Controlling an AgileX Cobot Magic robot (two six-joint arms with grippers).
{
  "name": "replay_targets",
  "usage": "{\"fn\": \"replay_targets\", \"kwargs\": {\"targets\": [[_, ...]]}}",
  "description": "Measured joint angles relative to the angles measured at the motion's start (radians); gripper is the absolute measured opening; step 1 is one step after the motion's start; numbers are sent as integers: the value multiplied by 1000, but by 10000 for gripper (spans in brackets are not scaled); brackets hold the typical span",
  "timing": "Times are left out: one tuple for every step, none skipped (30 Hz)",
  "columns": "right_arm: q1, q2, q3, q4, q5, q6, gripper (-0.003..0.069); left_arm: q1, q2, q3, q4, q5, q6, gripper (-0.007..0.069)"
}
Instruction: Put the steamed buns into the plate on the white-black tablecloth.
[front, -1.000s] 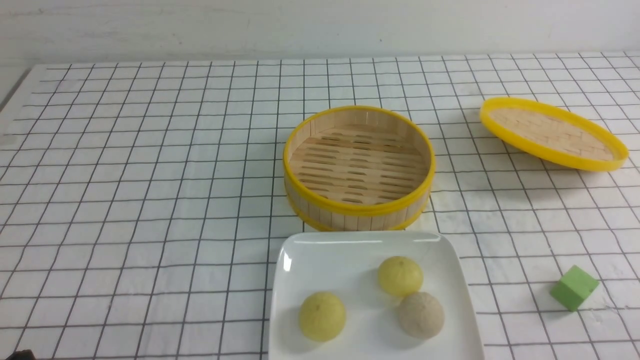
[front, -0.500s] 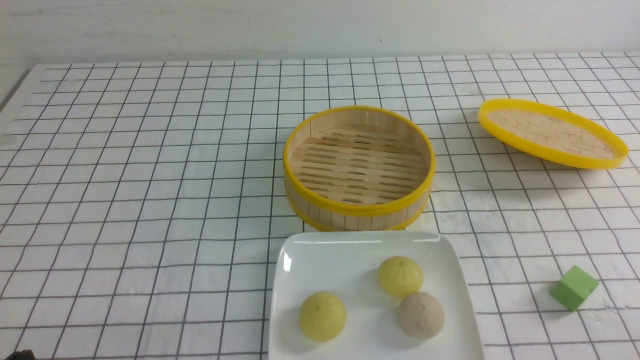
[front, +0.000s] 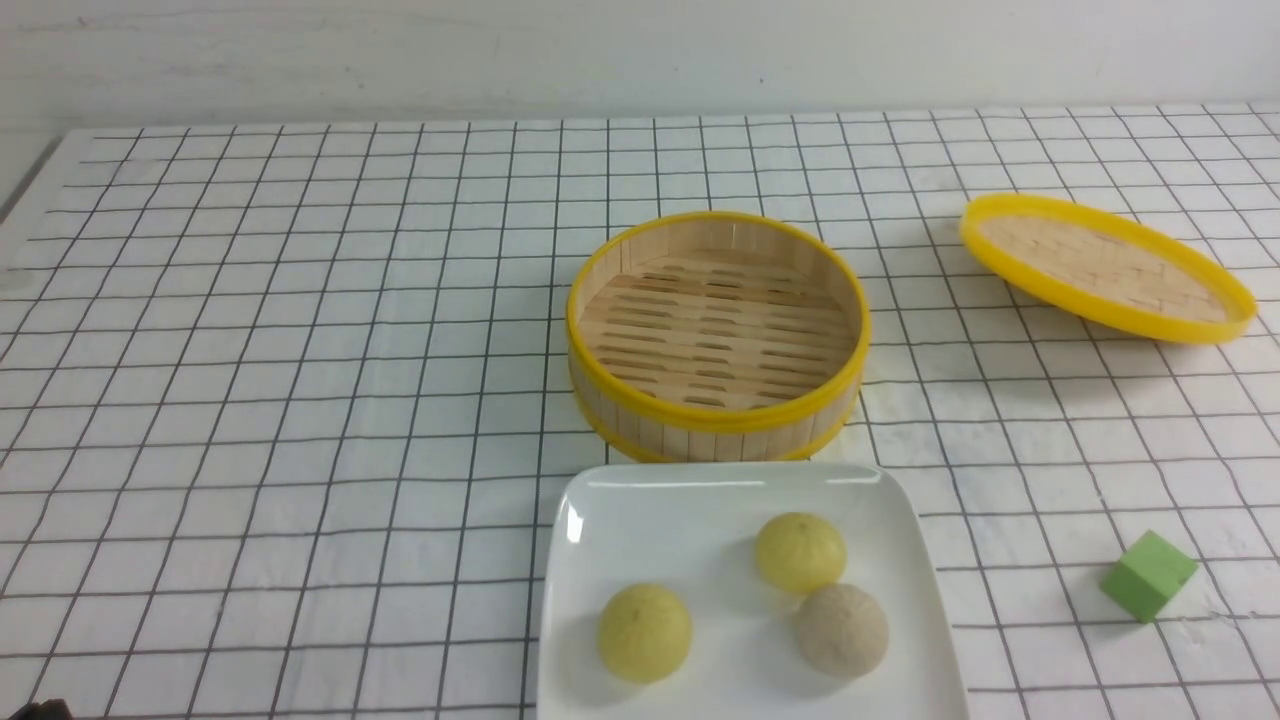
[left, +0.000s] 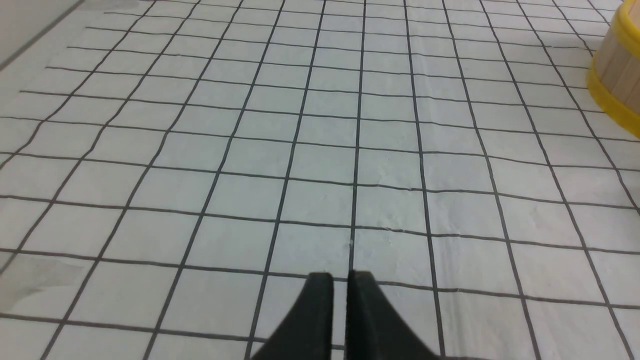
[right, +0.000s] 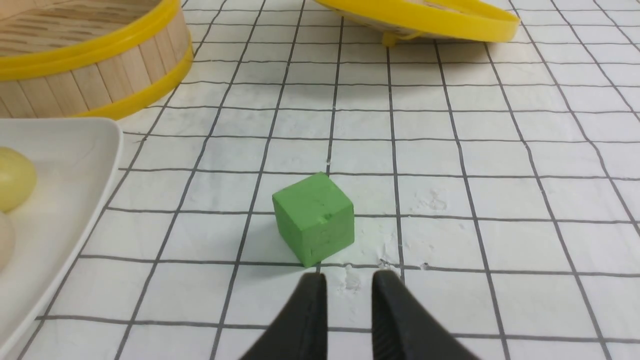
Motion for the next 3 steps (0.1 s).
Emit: {"fn": "replay_targets", "kwargs": {"targets": [[0, 0, 0, 0, 0, 0, 162, 0, 0, 0, 1, 0, 0, 79], [0, 0, 0, 0, 0, -1, 163, 0, 0, 0, 7, 0, 0, 83], [0, 0, 0, 0, 0, -1, 165, 0, 0, 0, 12, 0, 0, 85]]}}
